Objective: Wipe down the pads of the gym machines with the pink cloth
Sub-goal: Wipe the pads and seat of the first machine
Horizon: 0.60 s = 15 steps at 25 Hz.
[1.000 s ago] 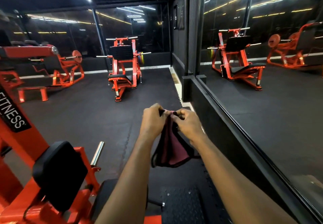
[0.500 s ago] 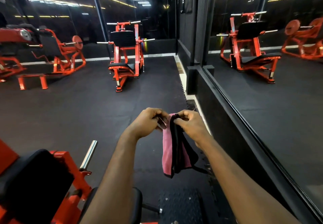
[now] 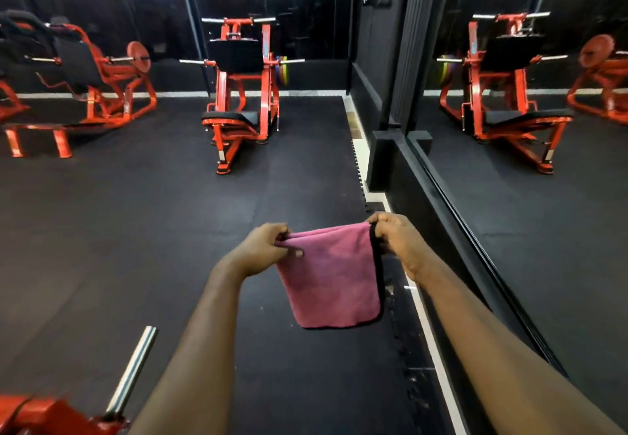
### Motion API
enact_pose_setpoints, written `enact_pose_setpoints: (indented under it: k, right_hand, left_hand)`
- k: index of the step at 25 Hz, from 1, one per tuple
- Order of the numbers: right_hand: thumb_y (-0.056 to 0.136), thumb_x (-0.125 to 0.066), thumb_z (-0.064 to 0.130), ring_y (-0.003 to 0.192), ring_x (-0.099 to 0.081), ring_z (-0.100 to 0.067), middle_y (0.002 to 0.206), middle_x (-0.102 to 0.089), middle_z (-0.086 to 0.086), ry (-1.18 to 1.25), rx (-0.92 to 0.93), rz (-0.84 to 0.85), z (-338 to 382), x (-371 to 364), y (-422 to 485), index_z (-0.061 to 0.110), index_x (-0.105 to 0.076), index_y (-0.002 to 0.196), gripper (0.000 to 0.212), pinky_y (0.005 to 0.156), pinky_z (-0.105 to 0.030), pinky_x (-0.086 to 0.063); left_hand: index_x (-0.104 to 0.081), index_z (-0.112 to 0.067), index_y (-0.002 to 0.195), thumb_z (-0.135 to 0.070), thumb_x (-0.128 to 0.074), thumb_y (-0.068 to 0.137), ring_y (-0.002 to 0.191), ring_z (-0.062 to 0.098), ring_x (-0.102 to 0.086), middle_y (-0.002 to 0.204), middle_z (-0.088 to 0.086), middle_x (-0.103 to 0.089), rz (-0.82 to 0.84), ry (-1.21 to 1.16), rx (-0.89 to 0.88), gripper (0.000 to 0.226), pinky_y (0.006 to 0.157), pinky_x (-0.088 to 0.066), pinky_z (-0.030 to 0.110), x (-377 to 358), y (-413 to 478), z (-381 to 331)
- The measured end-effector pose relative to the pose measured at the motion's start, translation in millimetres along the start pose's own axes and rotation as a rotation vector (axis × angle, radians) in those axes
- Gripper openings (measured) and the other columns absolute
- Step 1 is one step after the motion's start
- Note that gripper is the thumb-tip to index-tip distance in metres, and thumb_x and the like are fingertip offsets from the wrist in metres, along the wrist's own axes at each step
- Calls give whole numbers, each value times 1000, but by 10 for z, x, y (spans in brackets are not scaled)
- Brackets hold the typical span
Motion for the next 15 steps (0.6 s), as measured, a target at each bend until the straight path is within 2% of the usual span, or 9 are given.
enact_pose_setpoints:
  k: [3, 5, 7, 10, 11, 13, 15]
  right_hand:
    - [85, -38, 3, 68, -55, -22, 74, -61, -11, 107, -82, -55, -74, 111, 613, 6, -65, 84, 27, 55, -27, -49]
    - [84, -45, 22, 72, -57, -21, 78, -65, -11, 86, -61, -33, -23, 38, 1009, 4, -67, 85, 28, 62, -27, -47]
    - [75, -58, 31, 81, -62, -16, 88, -71, -10, -22, 34, 52, 127, -139, 1543, 2, -71, 89, 34, 73, -27, -47]
    - [82, -73, 25, 91, -66, -10, 101, -73, 1, -221, 221, 285, 220, -584, 2405, 16, -72, 105, 25, 84, -25, -50]
    - [83, -75, 27, 89, -66, -13, 97, -72, 2, -271, 270, 314, 184, -680, 2744, 19, -71, 103, 22, 83, -29, -51]
    - [83, -73, 30, 72, -56, -16, 78, -63, 3, -283, 354, 305, 179, -770, 3383, 14, -66, 86, 18, 69, -38, -46]
    - [82, -70, 29, 70, -48, -12, 73, -55, 4, -217, 387, 286, 157, -756, 4224, 12, -62, 79, 20, 66, -37, -41]
  left_hand:
    - [-61, -14, 73, -27, -83, 77, 56, 4, -40, 60, -10, -51, -159, -20, -77, 26, 53, -34, 22, 442, 530, -179]
    - [-61, -16, 71, -30, -85, 76, 57, 6, -41, 60, -9, -52, -208, 0, -146, 29, 54, -34, 22, 605, 858, -306]
    - [-63, -17, 70, -36, -87, 73, 59, 5, -45, 62, -8, -57, -211, 17, -205, 30, 55, -36, 20, 707, 1287, -343]
    - [-65, -18, 73, -37, -84, 76, 62, 6, -49, 68, -4, -65, -258, 35, -229, 27, 57, -40, 22, 832, 2050, -226]
    - [-65, -19, 77, -36, -83, 78, 65, 8, -53, 72, -3, -66, -298, 18, -222, 25, 60, -43, 24, 890, 2338, -117]
    - [-64, -24, 88, -41, -82, 77, 76, 7, -60, 84, -6, -69, -322, -54, -176, 27, 69, -47, 22, 989, 2853, 192]
    - [-64, -28, 101, -49, -82, 71, 83, 3, -62, 94, -11, -71, -162, -155, -64, 40, 74, -50, 20, 898, 3489, 726]
Point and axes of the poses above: each hand's wrist, its own y-axis towards the middle knuckle, its own x-axis out of the back of the hand, z = x × y, the point moved 9 cm from there along y, towards the middle knuckle
